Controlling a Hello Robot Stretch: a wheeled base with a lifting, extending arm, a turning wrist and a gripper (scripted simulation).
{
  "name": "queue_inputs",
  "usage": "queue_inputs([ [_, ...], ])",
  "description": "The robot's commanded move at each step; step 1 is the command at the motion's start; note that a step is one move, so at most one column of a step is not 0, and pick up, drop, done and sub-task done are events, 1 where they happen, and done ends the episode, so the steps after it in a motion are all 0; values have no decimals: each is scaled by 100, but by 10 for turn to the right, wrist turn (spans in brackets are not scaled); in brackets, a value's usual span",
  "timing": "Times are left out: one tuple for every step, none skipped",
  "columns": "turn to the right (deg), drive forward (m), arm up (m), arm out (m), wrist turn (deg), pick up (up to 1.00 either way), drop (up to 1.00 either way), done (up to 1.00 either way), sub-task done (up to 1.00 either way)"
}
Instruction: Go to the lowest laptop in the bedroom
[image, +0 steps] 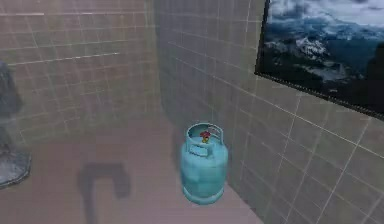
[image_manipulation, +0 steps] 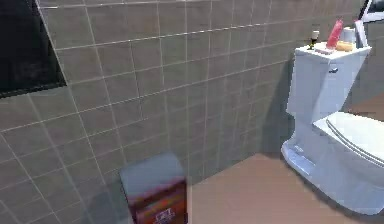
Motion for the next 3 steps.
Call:
queue_inputs([
  [450,0,0,0,0,0,0,0,0],
  [450,0,0,0,0,0,0,0,0],
  [450,0,0,0,0,0,0,0,0],
])
